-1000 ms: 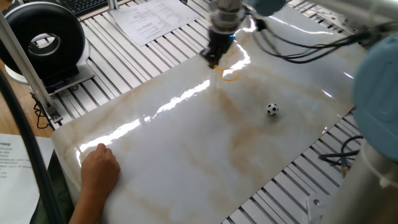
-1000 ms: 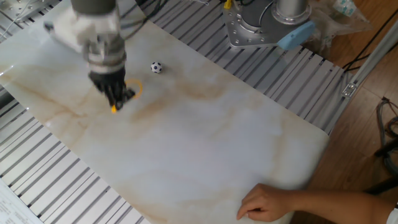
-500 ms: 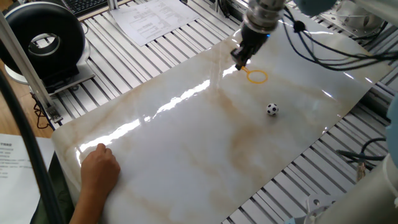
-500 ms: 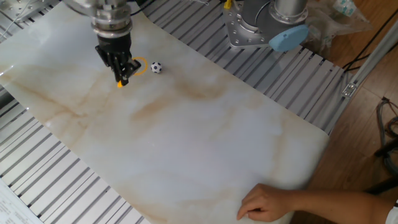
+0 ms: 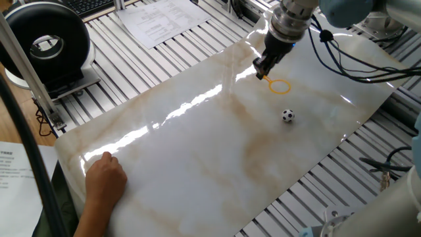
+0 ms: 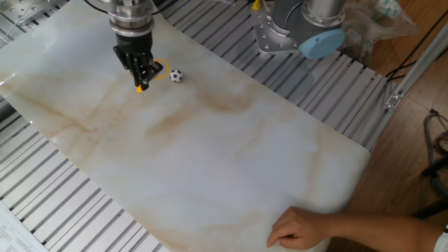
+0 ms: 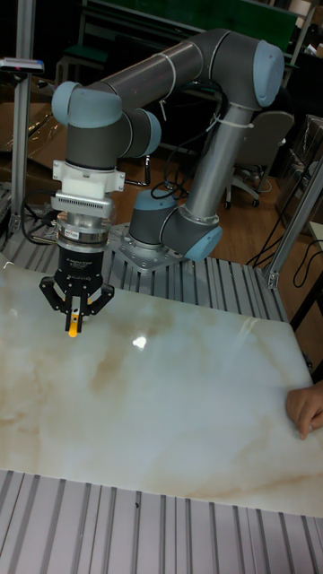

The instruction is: Attach the bubble ring to the ball

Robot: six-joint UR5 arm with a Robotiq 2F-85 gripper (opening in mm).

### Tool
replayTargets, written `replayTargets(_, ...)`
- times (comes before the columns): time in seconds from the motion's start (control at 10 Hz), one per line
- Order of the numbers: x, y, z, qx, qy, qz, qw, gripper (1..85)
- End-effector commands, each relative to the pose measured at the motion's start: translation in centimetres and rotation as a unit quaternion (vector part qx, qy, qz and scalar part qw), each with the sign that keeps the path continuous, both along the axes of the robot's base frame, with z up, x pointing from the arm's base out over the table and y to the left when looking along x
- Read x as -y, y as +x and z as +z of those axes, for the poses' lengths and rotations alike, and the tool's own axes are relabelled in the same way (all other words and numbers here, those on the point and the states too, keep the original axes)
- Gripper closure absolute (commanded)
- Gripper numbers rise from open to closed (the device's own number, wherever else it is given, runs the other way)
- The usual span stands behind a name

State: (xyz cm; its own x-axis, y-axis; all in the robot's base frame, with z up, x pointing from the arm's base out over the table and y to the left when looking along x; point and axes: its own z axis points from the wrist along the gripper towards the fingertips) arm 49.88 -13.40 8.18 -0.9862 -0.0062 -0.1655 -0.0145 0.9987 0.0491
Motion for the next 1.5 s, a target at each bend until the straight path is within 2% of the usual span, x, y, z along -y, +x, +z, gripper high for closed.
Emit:
replayTargets(0.0, 0.3, -0.4, -0.4, -0.006, -0.009, -0.022, 0.9997, 84.3)
replayTargets(0.1, 0.2, -1.6, -0.4, -0.007, -0.006, -0.025, 0.9996, 84.3)
replayTargets(0.3, 0.2, -4.8, 0.7, -0.014, 0.018, -0.033, 0.9992, 84.3)
replayTargets(0.4, 0.2, -5.2, 0.5, -0.008, 0.014, -0.038, 0.9992, 84.3)
replayTargets(0.6, 0.1, -5.2, -0.8, 0.005, 0.018, -0.038, 0.9991, 84.3)
replayTargets(0.7, 0.0, -4.9, -1.5, 0.009, 0.009, -0.042, 0.999, 84.3)
replayTargets(1.0, -1.3, -4.0, -2.7, 0.015, 0.012, -0.046, 0.9987, 84.3)
replayTargets(1.2, -1.0, -3.6, -4.0, 0.032, 0.014, -0.038, 0.9987, 84.3)
replayTargets(1.4, -0.5, -3.7, -4.8, 0.037, 0.01, -0.033, 0.9987, 84.3)
